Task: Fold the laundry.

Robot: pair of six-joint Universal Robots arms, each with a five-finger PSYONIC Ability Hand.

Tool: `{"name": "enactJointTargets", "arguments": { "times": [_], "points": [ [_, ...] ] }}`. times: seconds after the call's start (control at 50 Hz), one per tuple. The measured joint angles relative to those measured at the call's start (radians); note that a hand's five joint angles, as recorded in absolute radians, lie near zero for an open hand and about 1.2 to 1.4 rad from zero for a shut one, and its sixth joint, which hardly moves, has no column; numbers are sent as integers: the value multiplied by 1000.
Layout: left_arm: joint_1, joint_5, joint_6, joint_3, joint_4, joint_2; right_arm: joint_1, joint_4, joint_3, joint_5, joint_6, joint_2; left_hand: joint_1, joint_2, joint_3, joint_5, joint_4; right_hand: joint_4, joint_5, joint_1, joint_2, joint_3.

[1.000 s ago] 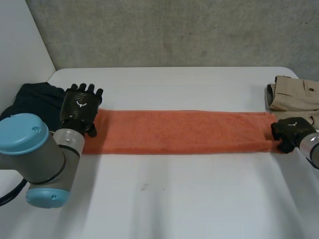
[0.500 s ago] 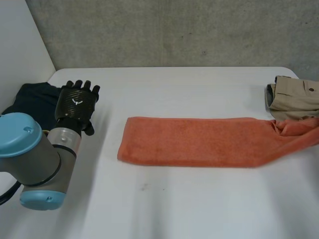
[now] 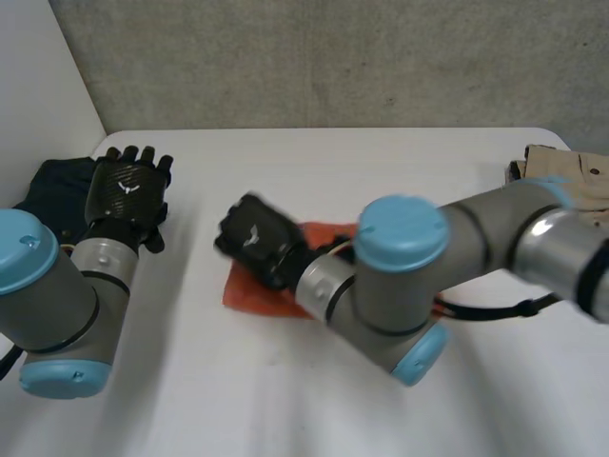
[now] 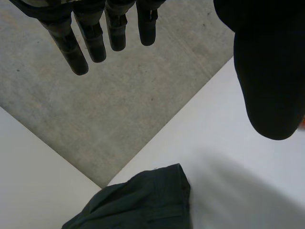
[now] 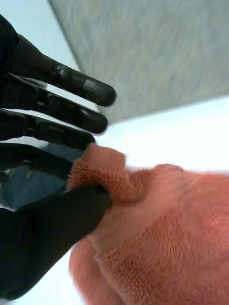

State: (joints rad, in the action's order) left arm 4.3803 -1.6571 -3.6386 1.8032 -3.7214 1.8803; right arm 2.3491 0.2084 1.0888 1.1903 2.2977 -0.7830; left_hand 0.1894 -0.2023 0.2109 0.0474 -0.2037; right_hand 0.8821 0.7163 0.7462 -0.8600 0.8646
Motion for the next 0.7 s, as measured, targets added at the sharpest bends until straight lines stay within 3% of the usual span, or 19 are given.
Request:
{"name": "enactJointTargets", "arguments": {
  "times": [0.02,0.08,0.1,0.14,0.28,0.42,0.46,0.52,0.54,0.56,0.7],
  "points": [
    [-2,0,0,0,0,1,10,-15,-16,-3,3,24,0,0,0,0,0,-151,-147,-119,151,-149],
    [-8,1,0,-4,0,5,15,-51,-33,3,20,41,0,0,0,0,0,-151,-147,-119,151,-149],
    [-12,2,0,-7,0,8,13,-75,-36,16,41,34,0,0,0,0,0,-519,-523,-432,511,-503],
    [-21,2,0,-14,0,10,3,-104,-32,42,81,14,0,0,0,0,0,-636,-633,-530,622,-629],
    [-98,5,-3,-78,-1,29,-162,-213,97,186,357,-145,0,0,0,0,0,-646,-646,-544,640,-650],
    [-169,2,-3,-138,0,64,-321,-244,314,203,477,-266,0,0,0,0,0,-646,-646,-542,638,-649],
    [-186,1,-3,-150,0,77,-365,-233,393,197,470,-286,0,0,0,0,0,-549,-550,-456,519,-525],
    [-205,0,-4,-158,0,91,-400,-208,458,193,441,-293,0,0,0,0,0,-542,-544,-448,519,-525],
    [-212,-1,-4,-159,0,96,-419,-186,491,192,411,-293,0,0,0,0,0,-79,-104,-38,31,-45],
    [-216,-1,-4,-158,0,98,-429,-171,506,193,389,-290,0,0,0,-1,0,74,46,85,-120,93],
    [-224,-2,-4,-145,1,96,-447,-118,487,221,284,-262,0,0,0,0,0,307,265,229,-317,319]
  ]
}}
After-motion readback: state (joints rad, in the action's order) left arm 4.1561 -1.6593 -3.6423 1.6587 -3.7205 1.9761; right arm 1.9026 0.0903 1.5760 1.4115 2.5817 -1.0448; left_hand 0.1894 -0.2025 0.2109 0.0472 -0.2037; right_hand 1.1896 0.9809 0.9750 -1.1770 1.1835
